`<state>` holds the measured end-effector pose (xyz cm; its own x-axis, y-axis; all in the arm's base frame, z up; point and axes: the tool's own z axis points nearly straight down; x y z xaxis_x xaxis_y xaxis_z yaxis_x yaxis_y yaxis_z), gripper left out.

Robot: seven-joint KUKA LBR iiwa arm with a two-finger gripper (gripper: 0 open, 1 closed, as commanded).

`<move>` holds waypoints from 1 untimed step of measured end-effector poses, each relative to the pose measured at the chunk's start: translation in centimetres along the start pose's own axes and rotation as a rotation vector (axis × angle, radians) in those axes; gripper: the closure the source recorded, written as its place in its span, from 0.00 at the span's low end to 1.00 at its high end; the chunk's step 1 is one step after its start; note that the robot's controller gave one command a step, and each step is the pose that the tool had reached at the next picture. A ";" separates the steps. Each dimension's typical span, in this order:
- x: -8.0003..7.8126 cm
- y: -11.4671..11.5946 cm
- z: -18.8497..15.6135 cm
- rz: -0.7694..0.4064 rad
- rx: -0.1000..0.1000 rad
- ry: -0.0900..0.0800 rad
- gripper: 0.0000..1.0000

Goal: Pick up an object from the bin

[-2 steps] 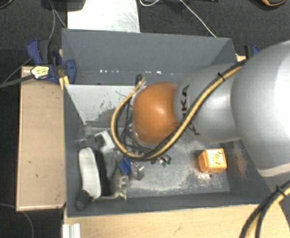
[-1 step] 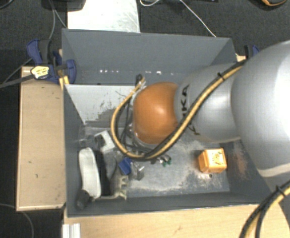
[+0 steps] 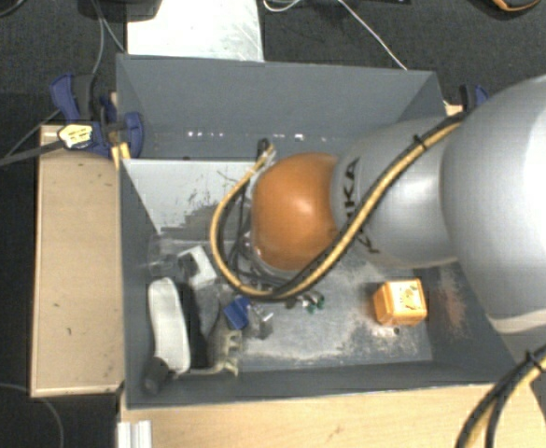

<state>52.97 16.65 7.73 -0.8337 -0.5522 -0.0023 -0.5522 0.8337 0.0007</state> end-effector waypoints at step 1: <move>0.0 0.0 -1.9 0.000 0.001 -0.002 1.00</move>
Offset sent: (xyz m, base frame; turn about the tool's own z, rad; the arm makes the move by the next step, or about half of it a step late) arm -0.0001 0.0003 0.0045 0.0000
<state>53.00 16.66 9.59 -0.8338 -0.5520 -0.0040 -0.5520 0.8338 0.0002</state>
